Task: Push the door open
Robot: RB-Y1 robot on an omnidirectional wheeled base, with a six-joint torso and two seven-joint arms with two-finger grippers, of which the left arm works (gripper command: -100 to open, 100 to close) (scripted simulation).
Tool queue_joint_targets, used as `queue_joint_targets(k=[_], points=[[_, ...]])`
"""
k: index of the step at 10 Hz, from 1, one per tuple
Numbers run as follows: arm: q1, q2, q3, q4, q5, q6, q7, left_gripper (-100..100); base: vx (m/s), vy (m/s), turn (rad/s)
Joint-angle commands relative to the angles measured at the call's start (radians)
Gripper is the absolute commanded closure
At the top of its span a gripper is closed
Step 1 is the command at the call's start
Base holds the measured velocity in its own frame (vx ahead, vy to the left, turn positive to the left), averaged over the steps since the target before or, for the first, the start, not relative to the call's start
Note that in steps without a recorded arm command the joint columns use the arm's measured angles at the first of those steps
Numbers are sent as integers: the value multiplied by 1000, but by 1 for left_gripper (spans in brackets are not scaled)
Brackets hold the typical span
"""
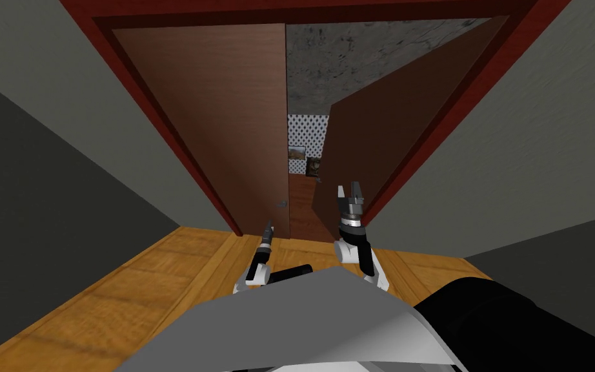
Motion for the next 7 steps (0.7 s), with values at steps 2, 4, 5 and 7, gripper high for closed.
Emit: queue_joint_targets(k=[2,4,5,7], points=[[-18,-10,-11,44,6,-8,-5,-100,86,24,-41],[-38,-21,-24,92,12,-18,-10,-100,89,34,-57],[-47,-27,-29,114,15,-22,-13,-100,122,49,-64],[-56,-34,-35,136,18,-26,-15,-100,99,36,-31]])
